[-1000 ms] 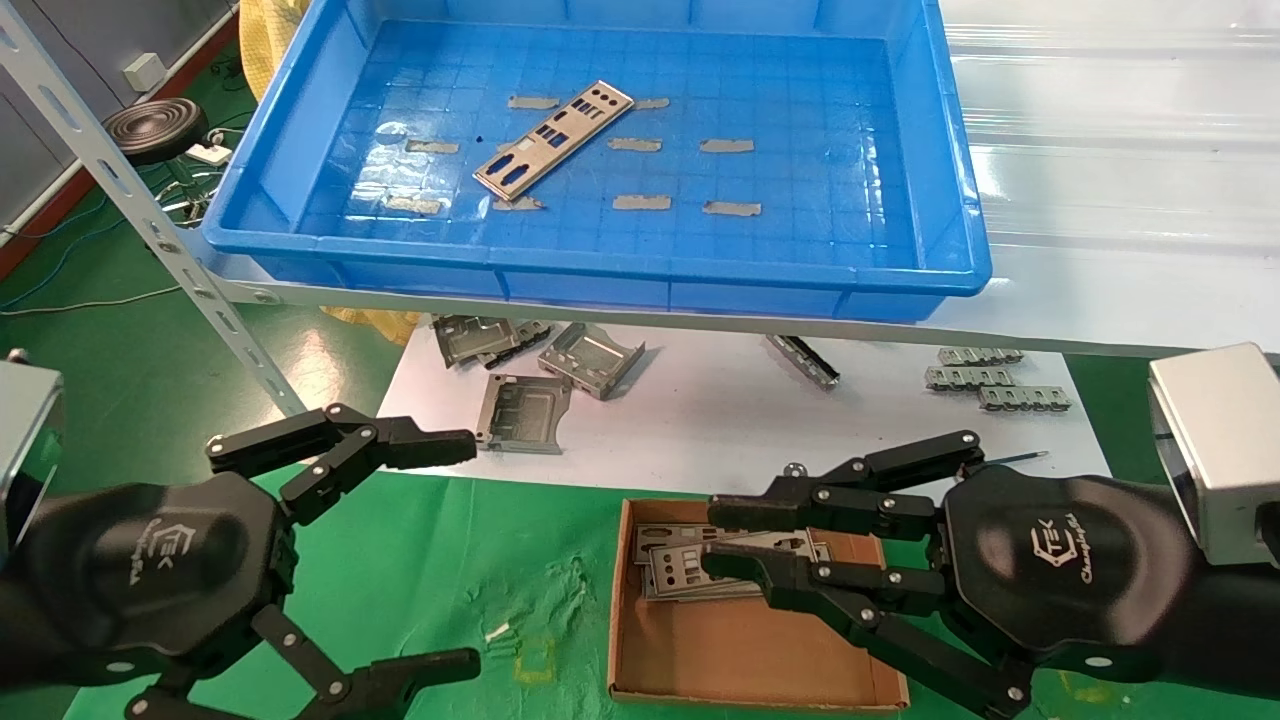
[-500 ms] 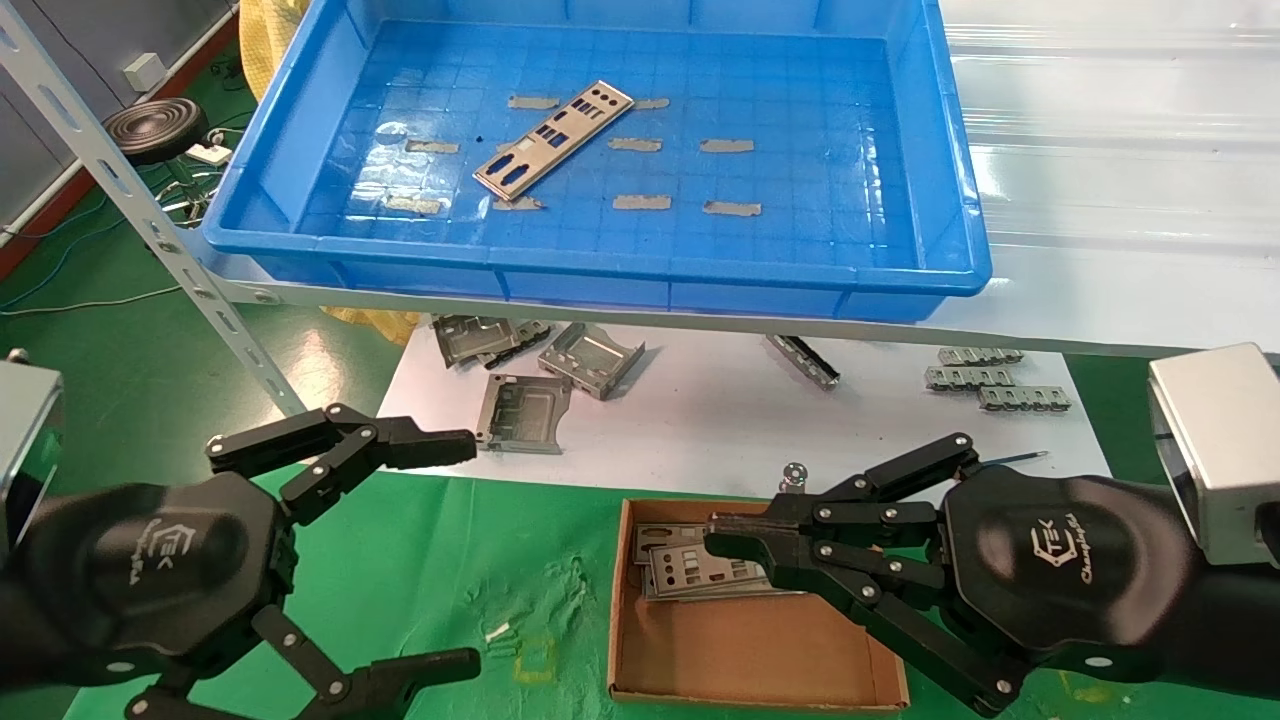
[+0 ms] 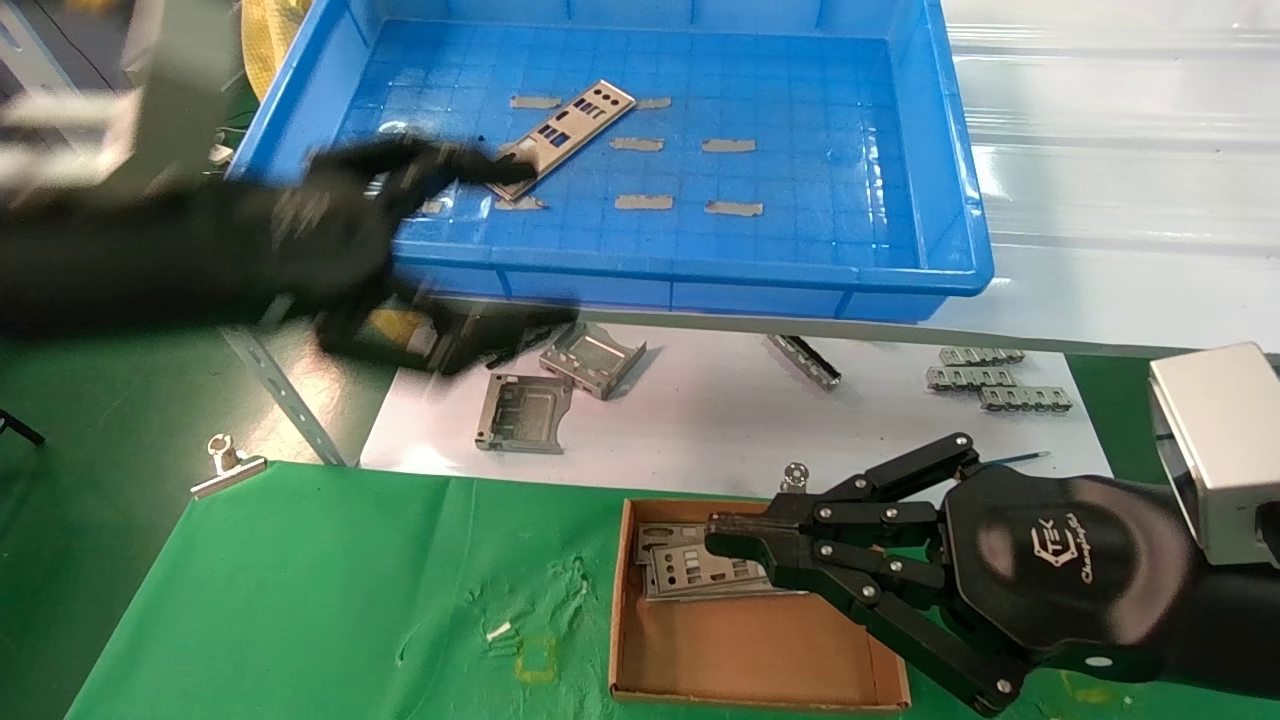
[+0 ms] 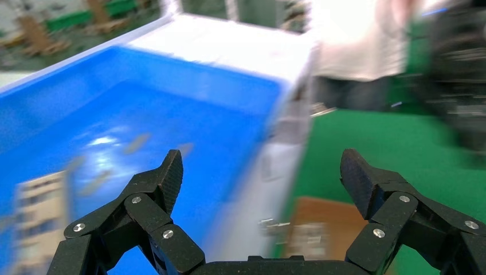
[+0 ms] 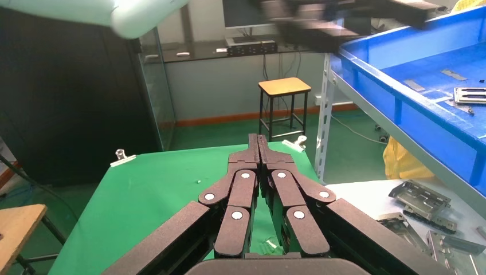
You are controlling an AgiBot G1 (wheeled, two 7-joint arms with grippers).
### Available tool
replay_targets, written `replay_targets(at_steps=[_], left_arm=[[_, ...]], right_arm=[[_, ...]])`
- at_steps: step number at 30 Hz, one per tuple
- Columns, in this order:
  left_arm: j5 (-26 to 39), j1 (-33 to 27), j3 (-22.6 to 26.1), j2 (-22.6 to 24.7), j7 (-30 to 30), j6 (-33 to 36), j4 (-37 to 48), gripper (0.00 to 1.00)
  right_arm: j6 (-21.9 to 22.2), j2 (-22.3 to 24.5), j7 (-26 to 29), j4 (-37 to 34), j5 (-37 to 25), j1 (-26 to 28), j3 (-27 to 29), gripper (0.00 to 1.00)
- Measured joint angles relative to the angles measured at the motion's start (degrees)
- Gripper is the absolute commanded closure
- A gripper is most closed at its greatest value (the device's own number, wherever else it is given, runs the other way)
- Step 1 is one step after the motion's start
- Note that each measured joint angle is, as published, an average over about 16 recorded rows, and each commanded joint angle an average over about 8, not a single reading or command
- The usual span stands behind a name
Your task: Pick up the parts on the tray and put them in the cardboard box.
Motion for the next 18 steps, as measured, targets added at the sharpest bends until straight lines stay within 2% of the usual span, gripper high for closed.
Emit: replay_targets(at_steps=[6, 13, 14, 18], left_arm=[[9.23, -11.02, 4.17, 9.33, 1.88, -6.69, 17.27, 0.00], [16.87, -18.87, 7.99, 18.18, 4.08, -15.08, 33.41, 0.00], [17.70, -19.62, 8.44, 19.18, 4.29, -16.07, 35.11, 0.00], [20.48, -21.98, 10.12, 22.34, 5.28, -18.77, 40.22, 0.00]], right_arm=[[0.00, 0.00, 0.00, 0.00, 0.00, 0.00, -0.01, 1.00], [0.00, 0.00, -0.01, 0.00, 0.01, 0.01, -0.01, 1.00], [0.00, 0.01, -0.01, 0.00, 0.01, 0.01, -0.02, 0.94], [0.01, 0.01, -0.01, 0.00, 0.01, 0.01, -0.02, 0.44]])
